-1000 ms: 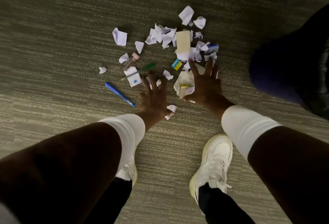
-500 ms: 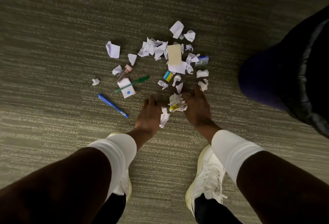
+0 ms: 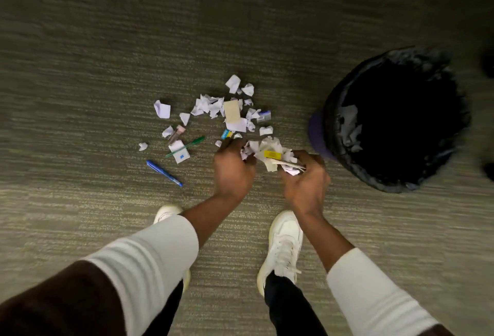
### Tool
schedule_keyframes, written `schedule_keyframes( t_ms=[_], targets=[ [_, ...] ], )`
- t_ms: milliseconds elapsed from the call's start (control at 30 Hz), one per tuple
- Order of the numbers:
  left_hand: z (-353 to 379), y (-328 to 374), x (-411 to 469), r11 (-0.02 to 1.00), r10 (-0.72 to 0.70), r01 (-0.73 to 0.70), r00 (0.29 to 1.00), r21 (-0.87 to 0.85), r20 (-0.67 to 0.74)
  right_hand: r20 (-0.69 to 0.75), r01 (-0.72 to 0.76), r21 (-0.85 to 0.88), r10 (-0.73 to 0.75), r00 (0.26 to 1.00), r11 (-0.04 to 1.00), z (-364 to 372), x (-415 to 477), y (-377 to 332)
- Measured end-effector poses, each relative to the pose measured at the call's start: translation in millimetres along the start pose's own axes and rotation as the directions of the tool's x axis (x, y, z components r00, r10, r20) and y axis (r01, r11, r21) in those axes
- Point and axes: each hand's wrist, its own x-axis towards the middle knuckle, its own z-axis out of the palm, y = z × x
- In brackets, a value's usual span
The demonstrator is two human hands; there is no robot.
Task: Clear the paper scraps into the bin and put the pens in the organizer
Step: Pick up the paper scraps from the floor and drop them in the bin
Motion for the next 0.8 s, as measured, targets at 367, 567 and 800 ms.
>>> schedule_keyframes(
  t_ms=[367, 567, 800],
  targets=[
    [13, 185, -39, 0.984, 0.127, -0.100, 0.973, -0.145, 0.192, -0.178, -0.205, 0.466, 0.319, 0.931, 0.860, -156, 27, -3],
    [37, 218, -33, 0.991, 0.130, -0.108, 0.935, -0.085, 0.331, -0.138, -0.360, 0.364, 0.432, 0.892, 0.859, -180, 66, 23],
    [29, 171, -36, 0.996, 0.026, -0.048, 0.962, 0.075, 0.272, -0.070, -0.272, 0.330, 0.311, 0.948, 0.904, -182, 72, 23]
  ],
)
